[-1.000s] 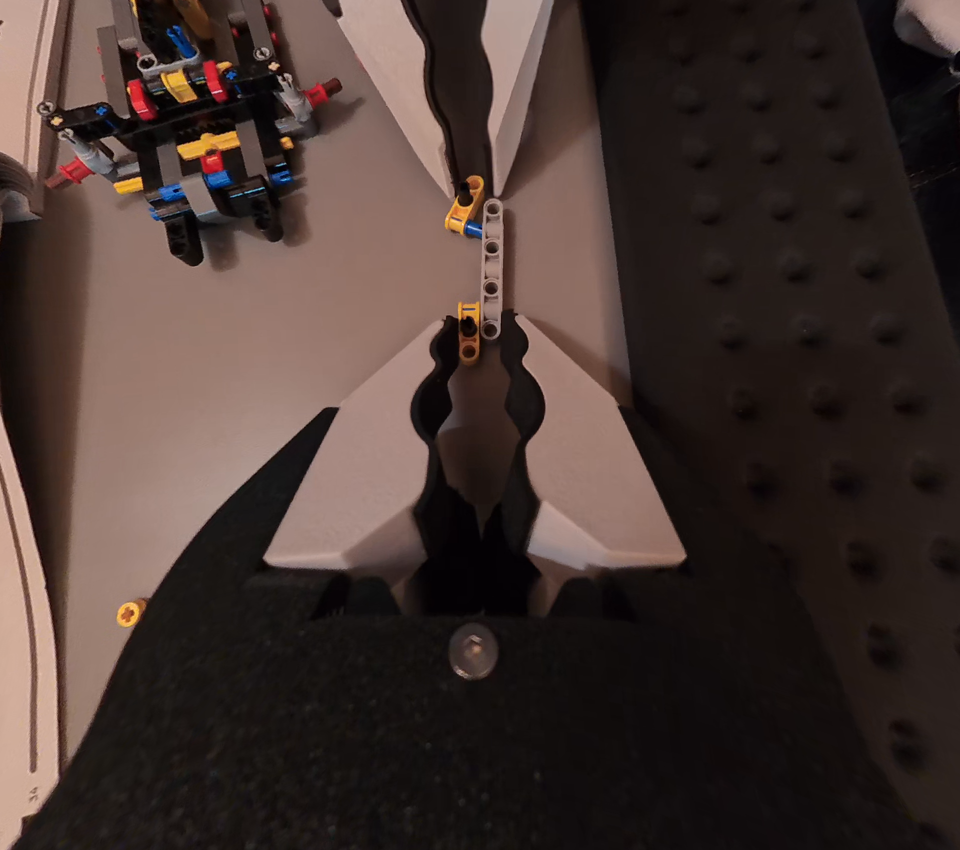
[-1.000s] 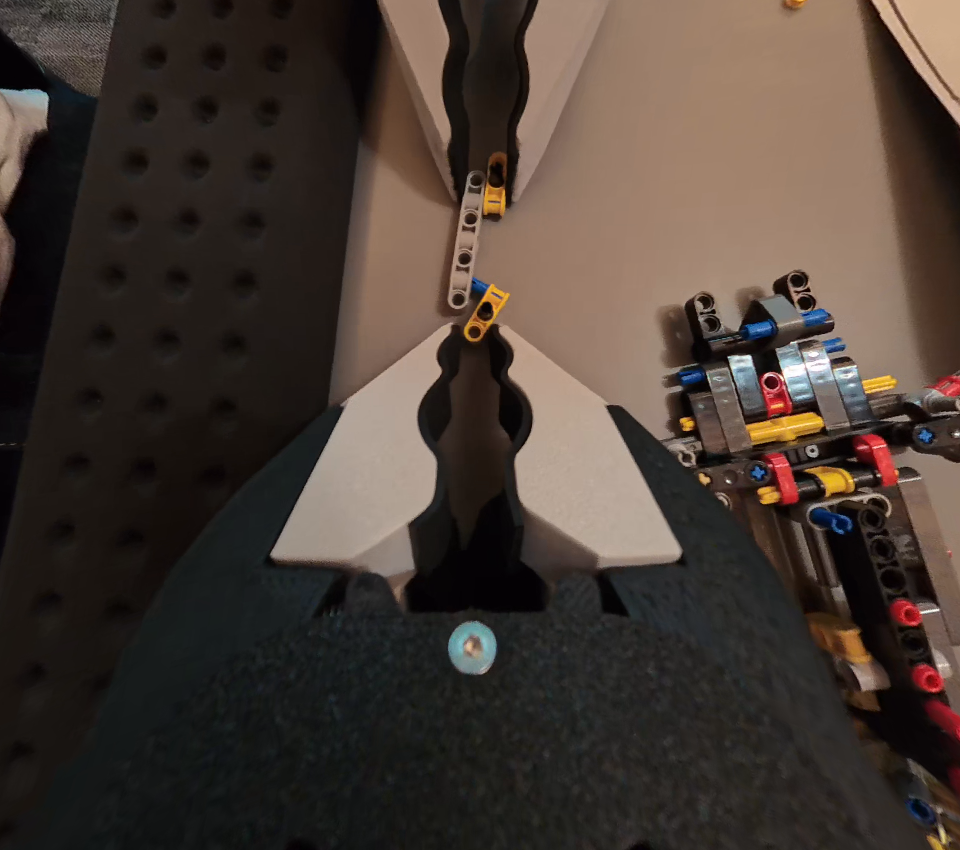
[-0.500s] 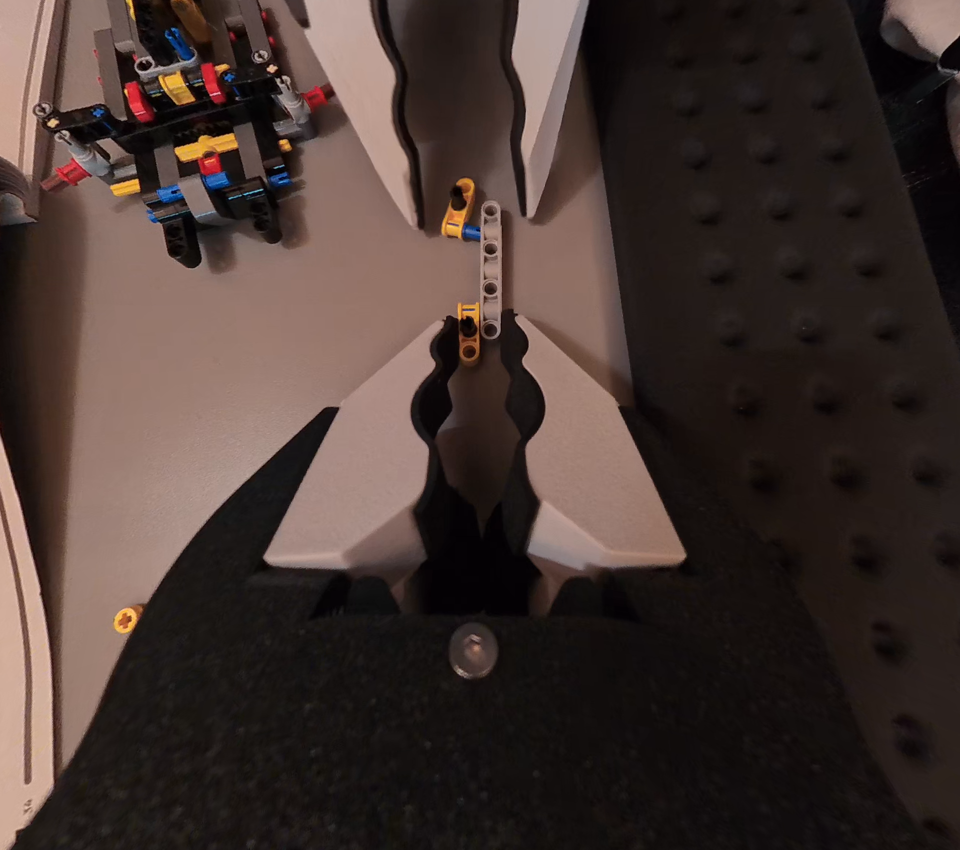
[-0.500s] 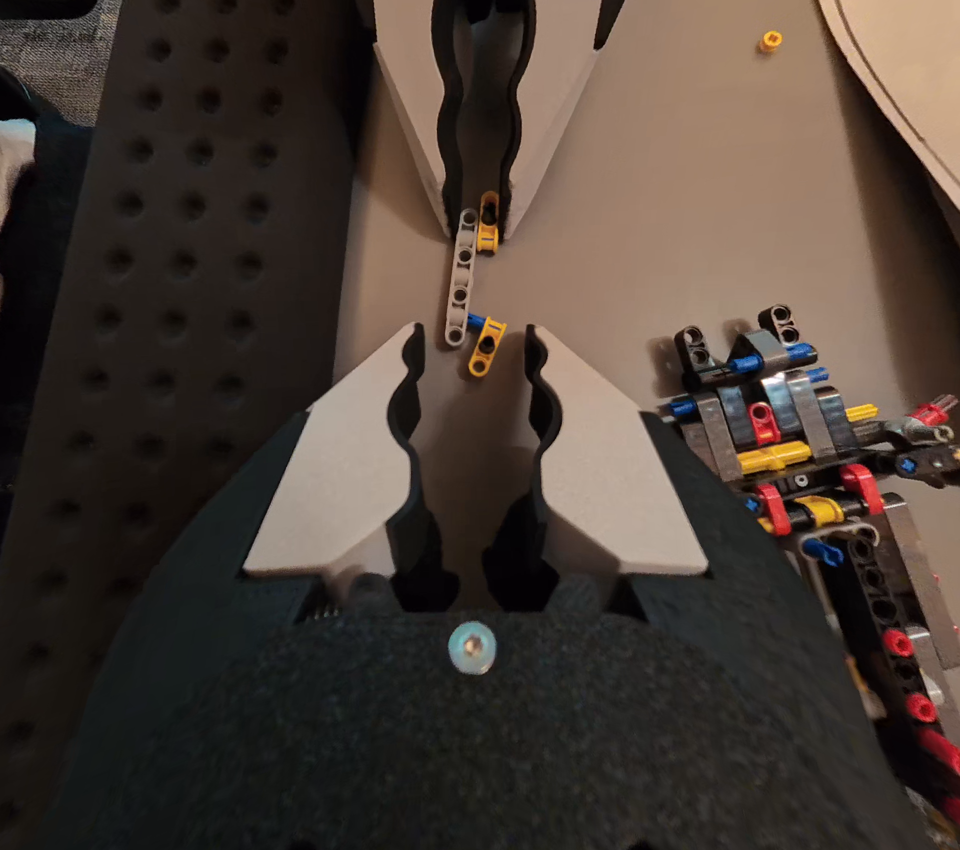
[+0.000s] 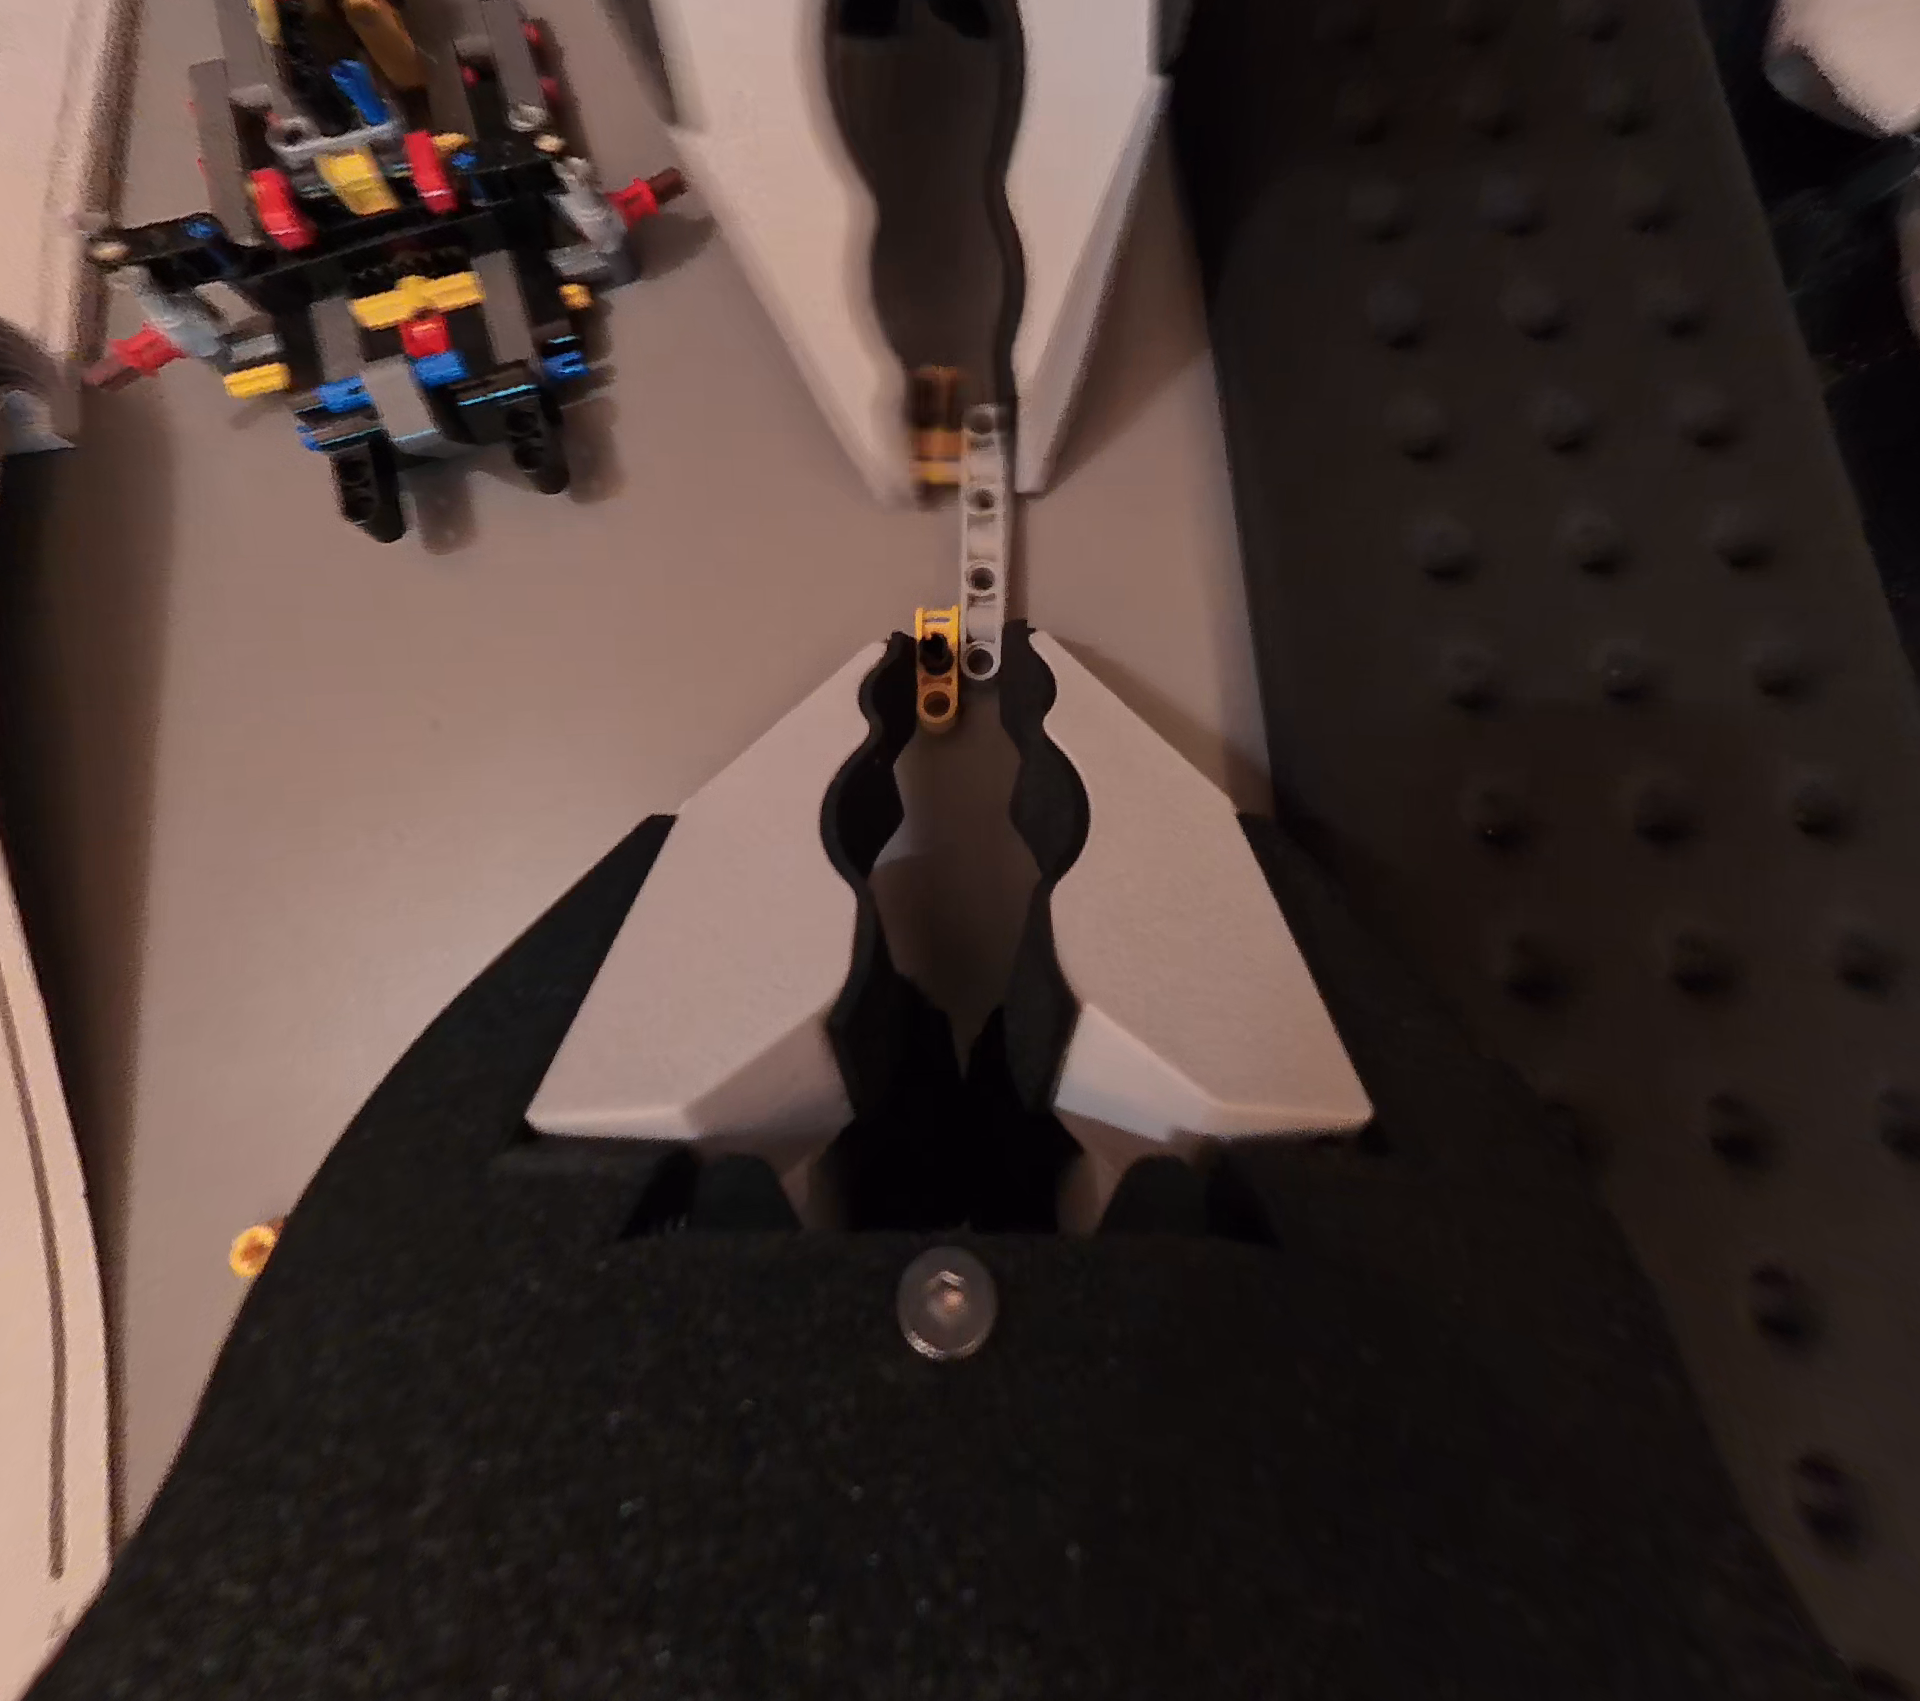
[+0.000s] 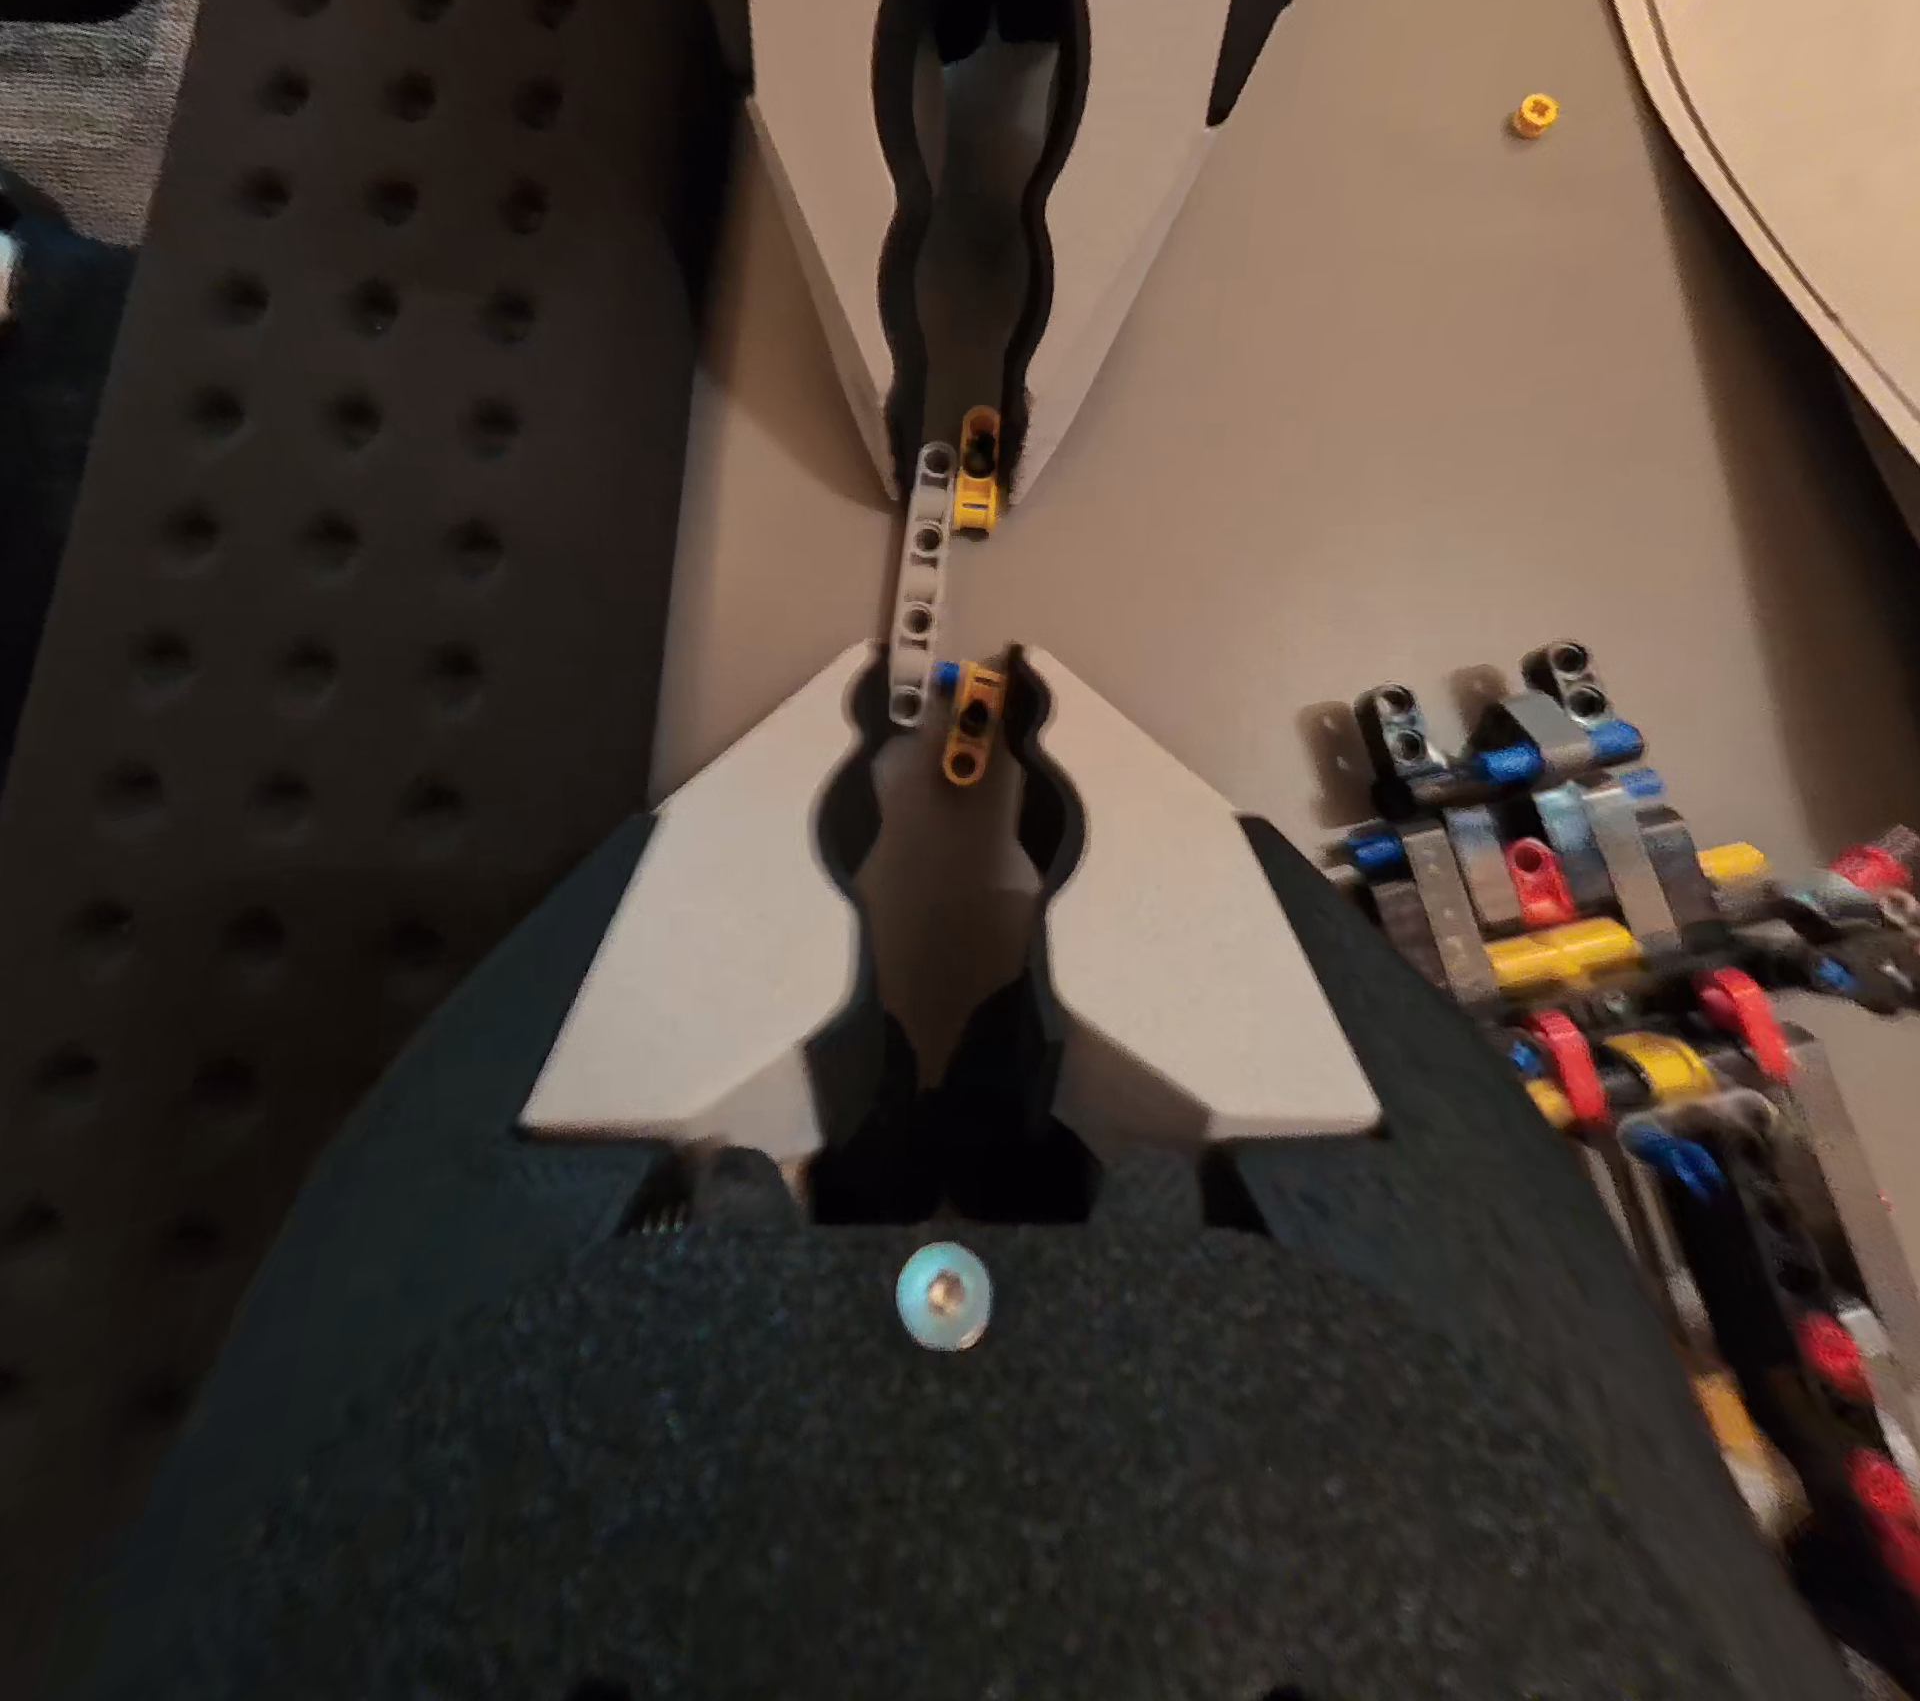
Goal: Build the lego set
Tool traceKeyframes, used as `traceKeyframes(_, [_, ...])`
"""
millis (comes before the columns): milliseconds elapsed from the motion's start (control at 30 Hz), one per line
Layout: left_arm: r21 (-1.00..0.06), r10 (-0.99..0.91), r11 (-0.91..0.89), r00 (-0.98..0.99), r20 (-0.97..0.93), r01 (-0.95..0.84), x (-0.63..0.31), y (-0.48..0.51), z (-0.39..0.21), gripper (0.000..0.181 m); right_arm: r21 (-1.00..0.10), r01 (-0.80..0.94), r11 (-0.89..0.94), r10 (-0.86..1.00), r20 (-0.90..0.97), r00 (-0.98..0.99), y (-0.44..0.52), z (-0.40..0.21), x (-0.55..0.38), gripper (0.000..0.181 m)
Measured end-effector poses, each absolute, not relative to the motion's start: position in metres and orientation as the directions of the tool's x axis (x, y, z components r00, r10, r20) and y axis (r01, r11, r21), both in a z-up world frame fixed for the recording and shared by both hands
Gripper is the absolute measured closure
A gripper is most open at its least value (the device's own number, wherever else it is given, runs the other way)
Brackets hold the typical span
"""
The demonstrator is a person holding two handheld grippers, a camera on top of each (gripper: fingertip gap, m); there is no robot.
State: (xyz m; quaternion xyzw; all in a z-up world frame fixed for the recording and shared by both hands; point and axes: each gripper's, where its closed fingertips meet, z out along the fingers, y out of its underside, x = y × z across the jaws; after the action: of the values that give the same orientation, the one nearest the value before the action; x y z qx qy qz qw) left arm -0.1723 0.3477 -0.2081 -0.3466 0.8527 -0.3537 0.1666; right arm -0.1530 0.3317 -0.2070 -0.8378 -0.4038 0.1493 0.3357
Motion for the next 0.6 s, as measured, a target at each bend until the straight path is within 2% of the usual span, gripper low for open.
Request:
traceKeyframes(33, [-0.718, -0.701, 0.512, -0.712, -0.033, -0.471, -0.173, 0.3463, -0.2081, 0.166, -0.694, 0.573, -0.436, 0.796, 0.001, 0.606, 0.3287, -0.2068, -0.1577, 0.165])
traceKeyframes(233, [-0.717, -0.7, 0.515, -0.713, -0.036, -0.47, -0.1731, 0.3464, -0.2081, 0.166, -0.683, 0.606, -0.408, 0.811, 0.035, 0.584, 0.3286, -0.2072, -0.157, 0.165])
traceKeyframes(367, [-0.717, -0.703, 0.517, -0.71, -0.044, -0.467, -0.173, 0.3465, -0.2081, 0.166, -0.698, 0.54, -0.47, 0.778, -0.039, 0.627, 0.3298, -0.2066, -0.1569, 0.165])
traceKeyframes(600, [-0.711, -0.722, 0.513, -0.69, -0.055, -0.48, -0.1724, 0.347, -0.2076, 0.167, -0.681, 0.567, -0.464, 0.756, 0.029, 0.654, 0.3298, -0.2069, -0.1534, 0.165])
